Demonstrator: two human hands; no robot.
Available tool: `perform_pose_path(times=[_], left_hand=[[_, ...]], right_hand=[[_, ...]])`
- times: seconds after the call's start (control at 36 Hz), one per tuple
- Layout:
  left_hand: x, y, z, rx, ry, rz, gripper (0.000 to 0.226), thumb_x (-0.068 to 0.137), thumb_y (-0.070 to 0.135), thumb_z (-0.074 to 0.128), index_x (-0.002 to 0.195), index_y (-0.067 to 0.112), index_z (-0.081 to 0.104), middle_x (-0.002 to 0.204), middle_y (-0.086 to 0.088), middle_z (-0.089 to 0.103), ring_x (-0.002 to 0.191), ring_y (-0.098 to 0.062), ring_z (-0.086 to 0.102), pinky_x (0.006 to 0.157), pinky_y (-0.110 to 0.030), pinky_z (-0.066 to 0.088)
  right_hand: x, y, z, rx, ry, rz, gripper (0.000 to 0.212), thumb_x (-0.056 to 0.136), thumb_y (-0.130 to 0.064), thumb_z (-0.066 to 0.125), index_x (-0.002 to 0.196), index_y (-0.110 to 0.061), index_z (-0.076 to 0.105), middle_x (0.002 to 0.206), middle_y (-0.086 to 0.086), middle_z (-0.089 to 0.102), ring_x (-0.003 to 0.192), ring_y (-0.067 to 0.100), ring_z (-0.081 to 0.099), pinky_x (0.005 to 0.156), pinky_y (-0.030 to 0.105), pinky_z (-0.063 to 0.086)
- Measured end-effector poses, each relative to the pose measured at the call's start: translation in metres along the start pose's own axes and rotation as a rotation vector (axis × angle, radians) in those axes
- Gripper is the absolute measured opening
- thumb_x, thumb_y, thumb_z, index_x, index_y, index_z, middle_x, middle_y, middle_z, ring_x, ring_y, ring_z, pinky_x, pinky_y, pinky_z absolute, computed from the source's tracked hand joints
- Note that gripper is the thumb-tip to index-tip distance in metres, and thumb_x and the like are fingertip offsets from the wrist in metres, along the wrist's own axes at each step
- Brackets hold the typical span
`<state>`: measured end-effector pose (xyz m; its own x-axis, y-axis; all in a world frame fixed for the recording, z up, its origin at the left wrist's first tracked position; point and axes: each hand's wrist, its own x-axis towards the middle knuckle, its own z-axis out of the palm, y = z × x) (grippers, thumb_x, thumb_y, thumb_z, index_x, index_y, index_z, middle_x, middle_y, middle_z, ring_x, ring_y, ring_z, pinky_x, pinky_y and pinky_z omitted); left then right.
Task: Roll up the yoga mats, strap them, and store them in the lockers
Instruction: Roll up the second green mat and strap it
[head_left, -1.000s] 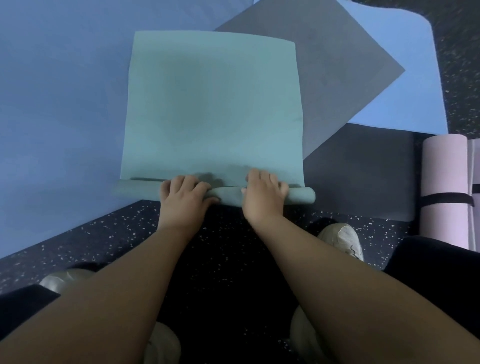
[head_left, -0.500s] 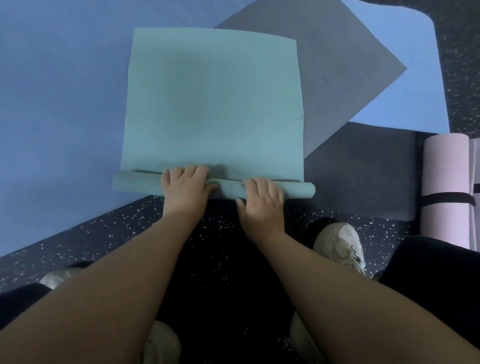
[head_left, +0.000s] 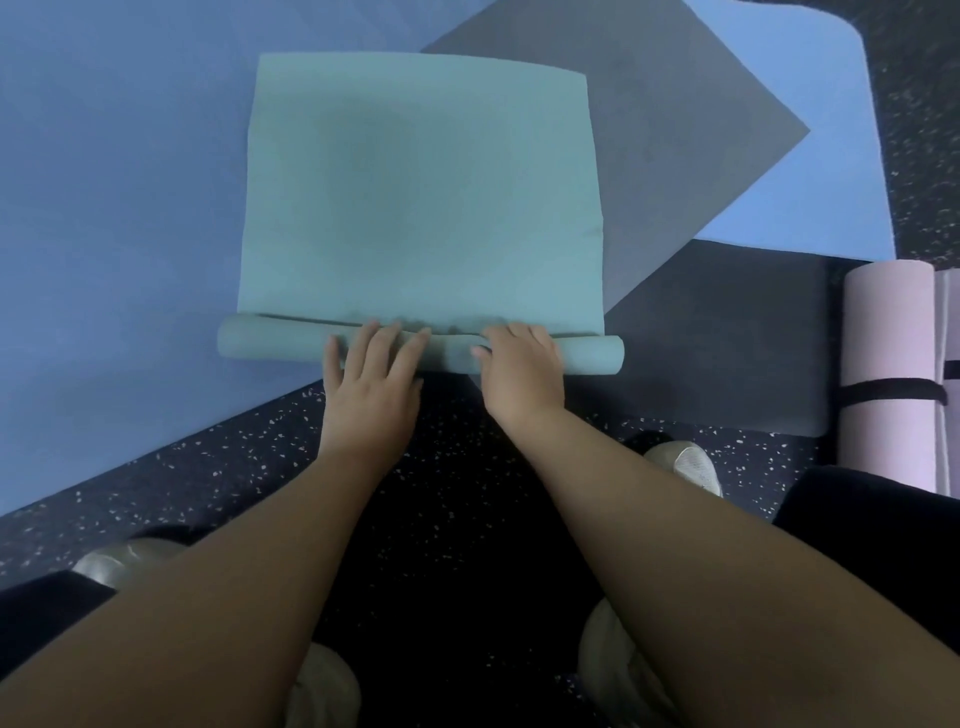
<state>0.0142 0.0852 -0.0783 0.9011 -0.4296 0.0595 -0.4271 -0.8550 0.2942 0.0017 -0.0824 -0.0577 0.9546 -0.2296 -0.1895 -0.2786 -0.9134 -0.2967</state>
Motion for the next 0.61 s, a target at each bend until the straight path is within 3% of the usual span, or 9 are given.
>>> perform_pose_path(times=[0.17,0.22,0.28,0.33,0.42,0.5,0.56,0.61], left_hand=[[-0.004,0.004,0.001,0.175,-0.235,-0.016,0.09,0.08,0.033,0.07,0.152,0.032,0.014,0.155,-0.014,0.03,0.145,-0.031,0.012,0.108,-0.069,0.011],[-0.001,0.007,0.0,0.193,-0.271,-0.042,0.084,0.092,0.04,0.054,0.151,0.035,-0.005,0.162,-0.009,0.008,0.148,-0.028,-0.005,0.111,-0.066,0.0],[0.007,0.009,-0.003,0.194,-0.319,-0.065,0.074,0.098,0.044,0.04,0.151,0.036,-0.012,0.162,-0.005,-0.007,0.147,-0.025,-0.016,0.112,-0.062,-0.007],[0.015,0.011,-0.006,0.172,-0.322,-0.08,0.071,0.099,0.045,0.036,0.152,0.036,-0.01,0.162,-0.003,-0.007,0.147,-0.023,-0.017,0.112,-0.061,-0.009],[0.025,0.01,-0.008,0.146,-0.338,-0.104,0.068,0.1,0.046,0.035,0.152,0.037,-0.007,0.162,-0.002,-0.006,0.148,-0.022,-0.016,0.112,-0.06,-0.011],[0.033,0.011,-0.011,0.14,-0.357,-0.108,0.066,0.1,0.049,0.032,0.152,0.037,-0.006,0.162,-0.003,-0.005,0.148,-0.022,-0.015,0.112,-0.059,-0.012],[0.038,0.01,-0.012,0.117,-0.346,-0.107,0.065,0.099,0.05,0.032,0.153,0.037,-0.002,0.163,-0.003,-0.003,0.148,-0.022,-0.013,0.112,-0.059,-0.012],[0.04,0.009,-0.012,0.099,-0.328,-0.111,0.065,0.098,0.05,0.034,0.153,0.038,0.0,0.163,-0.002,-0.001,0.148,-0.021,-0.012,0.112,-0.059,-0.011]], right_hand=[[-0.007,-0.008,0.002,-0.035,0.095,0.044,0.023,0.096,-0.027,0.056,0.114,-0.013,0.061,0.117,0.007,0.053,0.112,0.027,0.045,0.096,0.034,0.03],[-0.012,-0.014,0.002,-0.005,0.206,0.041,0.019,0.081,-0.016,0.075,0.098,-0.011,0.066,0.101,0.009,0.059,0.095,0.032,0.055,0.082,0.04,0.042],[-0.015,-0.016,0.006,0.016,0.255,0.026,0.027,0.068,-0.01,0.084,0.089,-0.012,0.067,0.093,0.009,0.061,0.084,0.031,0.058,0.072,0.038,0.046],[-0.017,-0.013,0.01,0.022,0.25,0.004,0.032,0.067,-0.012,0.082,0.095,-0.012,0.067,0.101,0.009,0.063,0.093,0.028,0.054,0.078,0.038,0.043],[-0.025,-0.004,0.013,0.03,0.218,-0.045,0.039,0.076,-0.024,0.058,0.111,-0.008,0.066,0.119,0.012,0.062,0.11,0.024,0.043,0.092,0.037,0.036],[-0.035,0.001,0.018,-0.025,0.099,-0.076,0.058,0.083,-0.031,0.042,0.134,-0.005,0.055,0.139,0.013,0.053,0.131,0.027,0.039,0.106,0.048,0.039],[-0.036,-0.002,0.019,-0.054,0.027,-0.056,0.063,0.087,-0.034,0.042,0.144,-0.006,0.043,0.15,0.011,0.042,0.141,0.028,0.033,0.11,0.049,0.028],[-0.033,-0.005,0.016,-0.037,-0.05,-0.03,0.069,0.093,-0.033,0.049,0.153,-0.009,0.024,0.16,0.009,0.022,0.149,0.026,0.016,0.116,0.044,0.007]])
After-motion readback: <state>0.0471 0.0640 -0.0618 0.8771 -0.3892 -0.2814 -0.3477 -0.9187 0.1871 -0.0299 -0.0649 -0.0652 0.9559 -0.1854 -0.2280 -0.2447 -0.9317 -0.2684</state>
